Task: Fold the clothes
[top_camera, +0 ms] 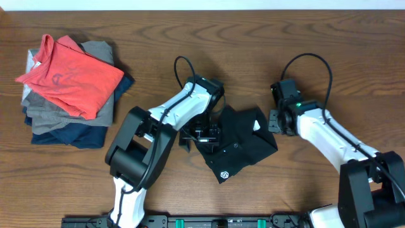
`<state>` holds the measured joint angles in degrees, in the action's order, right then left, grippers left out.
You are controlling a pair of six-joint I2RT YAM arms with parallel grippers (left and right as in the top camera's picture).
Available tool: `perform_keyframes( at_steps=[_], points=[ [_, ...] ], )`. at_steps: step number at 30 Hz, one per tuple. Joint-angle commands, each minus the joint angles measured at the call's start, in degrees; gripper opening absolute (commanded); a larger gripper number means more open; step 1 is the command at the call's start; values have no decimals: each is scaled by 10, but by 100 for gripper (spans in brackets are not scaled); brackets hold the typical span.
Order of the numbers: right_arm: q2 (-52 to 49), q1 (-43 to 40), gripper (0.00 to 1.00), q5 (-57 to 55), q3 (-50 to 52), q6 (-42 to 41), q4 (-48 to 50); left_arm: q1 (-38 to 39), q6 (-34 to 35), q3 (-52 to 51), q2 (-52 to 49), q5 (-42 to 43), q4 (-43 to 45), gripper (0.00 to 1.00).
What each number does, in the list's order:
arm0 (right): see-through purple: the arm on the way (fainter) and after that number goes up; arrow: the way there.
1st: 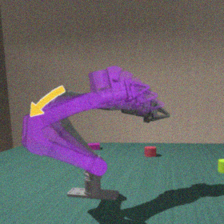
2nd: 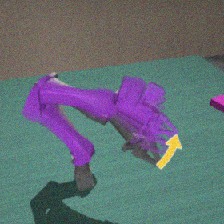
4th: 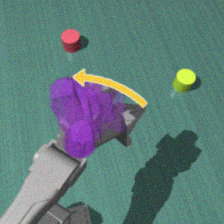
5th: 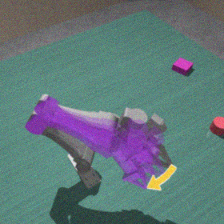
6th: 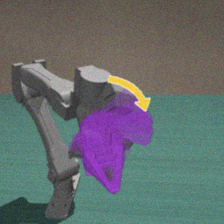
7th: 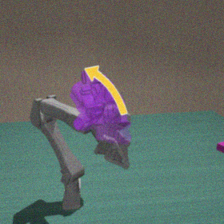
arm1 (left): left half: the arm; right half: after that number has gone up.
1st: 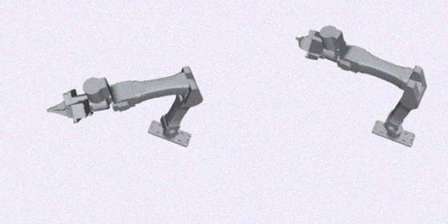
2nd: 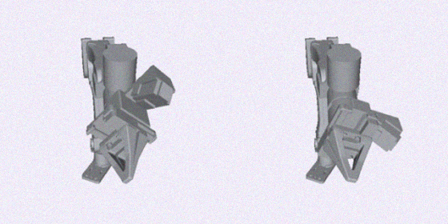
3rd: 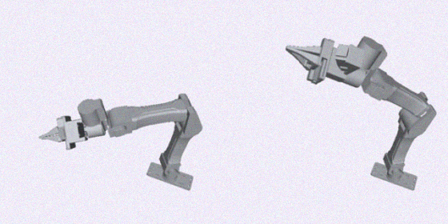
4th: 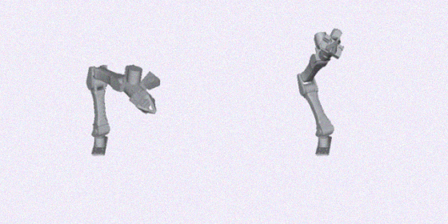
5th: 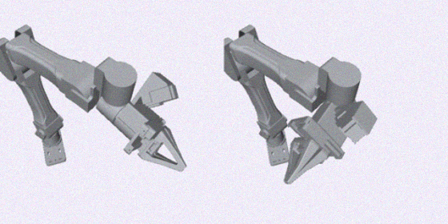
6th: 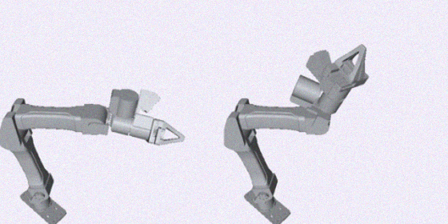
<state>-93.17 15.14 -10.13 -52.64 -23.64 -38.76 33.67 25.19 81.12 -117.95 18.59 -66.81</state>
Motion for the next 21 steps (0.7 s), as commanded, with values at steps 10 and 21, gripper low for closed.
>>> perform_keyframes(
  at_steps=[10, 21],
  points=[
    [75, 16, 34, 349, -59, 107, -189, -43, -44, 12, 165, -44, 124, 89],
    [73, 102, 39, 417, 28, 97, -89, -41, -96, -1, 88, 15, 173, 94]
  ],
)
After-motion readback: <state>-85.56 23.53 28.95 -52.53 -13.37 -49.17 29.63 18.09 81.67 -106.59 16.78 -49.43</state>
